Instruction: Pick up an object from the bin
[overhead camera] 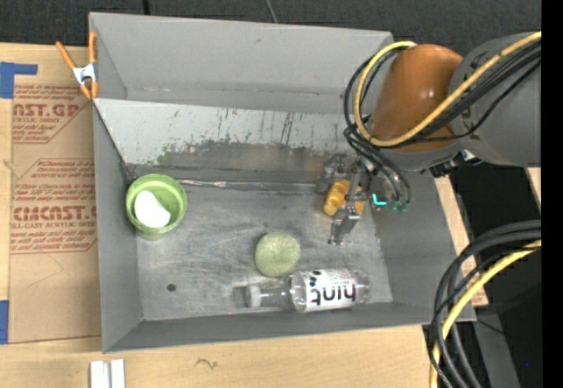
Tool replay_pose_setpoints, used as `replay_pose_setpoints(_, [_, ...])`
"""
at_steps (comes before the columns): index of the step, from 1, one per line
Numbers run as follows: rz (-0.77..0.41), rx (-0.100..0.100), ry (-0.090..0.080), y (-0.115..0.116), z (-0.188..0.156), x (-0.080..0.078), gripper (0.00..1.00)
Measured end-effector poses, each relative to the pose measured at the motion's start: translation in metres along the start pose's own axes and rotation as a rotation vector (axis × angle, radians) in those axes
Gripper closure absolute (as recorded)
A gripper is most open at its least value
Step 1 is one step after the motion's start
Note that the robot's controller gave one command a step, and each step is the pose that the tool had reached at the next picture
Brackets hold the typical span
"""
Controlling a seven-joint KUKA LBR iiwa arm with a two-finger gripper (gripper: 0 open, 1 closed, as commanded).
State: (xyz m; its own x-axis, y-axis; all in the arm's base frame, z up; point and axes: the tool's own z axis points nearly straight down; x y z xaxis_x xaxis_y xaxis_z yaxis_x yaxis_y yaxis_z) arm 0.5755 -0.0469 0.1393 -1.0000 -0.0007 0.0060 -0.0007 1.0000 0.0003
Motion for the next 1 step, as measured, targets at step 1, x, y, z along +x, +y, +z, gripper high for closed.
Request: replay_pose_setpoints(1, [-0.001, 0.001, -0.007, 0.0001, -0.0045, -0.002, 0.0])
